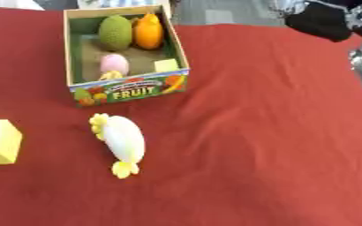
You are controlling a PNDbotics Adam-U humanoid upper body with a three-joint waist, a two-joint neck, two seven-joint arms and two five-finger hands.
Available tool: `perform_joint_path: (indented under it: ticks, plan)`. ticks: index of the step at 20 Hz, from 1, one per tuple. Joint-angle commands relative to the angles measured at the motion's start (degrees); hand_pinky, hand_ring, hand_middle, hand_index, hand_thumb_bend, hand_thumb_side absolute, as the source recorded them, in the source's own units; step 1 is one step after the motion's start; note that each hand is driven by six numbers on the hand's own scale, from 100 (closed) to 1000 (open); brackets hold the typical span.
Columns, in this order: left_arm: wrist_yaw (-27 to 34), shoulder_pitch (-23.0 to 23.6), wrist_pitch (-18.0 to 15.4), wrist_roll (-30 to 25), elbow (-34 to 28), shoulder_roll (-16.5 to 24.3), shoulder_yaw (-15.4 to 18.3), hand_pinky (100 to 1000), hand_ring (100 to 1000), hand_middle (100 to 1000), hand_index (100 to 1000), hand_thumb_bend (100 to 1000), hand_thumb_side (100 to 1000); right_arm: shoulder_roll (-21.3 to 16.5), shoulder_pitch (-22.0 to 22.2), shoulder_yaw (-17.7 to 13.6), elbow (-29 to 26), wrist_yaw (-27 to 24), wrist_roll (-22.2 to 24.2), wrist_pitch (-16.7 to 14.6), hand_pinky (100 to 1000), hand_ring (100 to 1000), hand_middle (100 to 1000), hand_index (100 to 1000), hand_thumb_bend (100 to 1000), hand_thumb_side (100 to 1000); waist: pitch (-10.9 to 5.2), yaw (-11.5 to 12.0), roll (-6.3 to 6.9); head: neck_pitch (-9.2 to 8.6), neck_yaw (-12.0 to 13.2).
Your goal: Pick up objects on the table and place them in the box.
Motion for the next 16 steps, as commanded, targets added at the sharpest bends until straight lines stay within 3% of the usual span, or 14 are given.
perform_joint_path:
  ticks: [1, 9, 16]
  plan:
    - [-0.5, -1.1, 1.4, -1.8, -0.8, 1.3, 0.1, 1000, 987, 902, 975, 594, 523, -1.8, -0.2, -0.5, -0.8, 0.0, 0.0, 0.3, 893, 864, 619, 849, 100, 268, -0.45, -0.1, 1.06, -0.63, 0.5]
    - [1.5, -2.1, 3.2, -5.1, -0.8, 0.1, -0.7, 1000, 999, 919, 984, 571, 481, -1.3, 0.2, -0.4, -0.8, -0.1, 0.1, 1.1, 893, 865, 617, 846, 100, 298, -0.38, -0.2, 1.01, -0.17, 1.7]
    - [4.6, -3.1, 1.7, -8.0, -0.8, -0.3, -0.5, 1000, 1000, 924, 989, 594, 536, -1.0, 0.5, -0.2, -0.8, -0.3, 0.4, 1.8, 894, 865, 615, 841, 100, 327, -0.45, -0.1, 1.2, 1.32, 4.7]
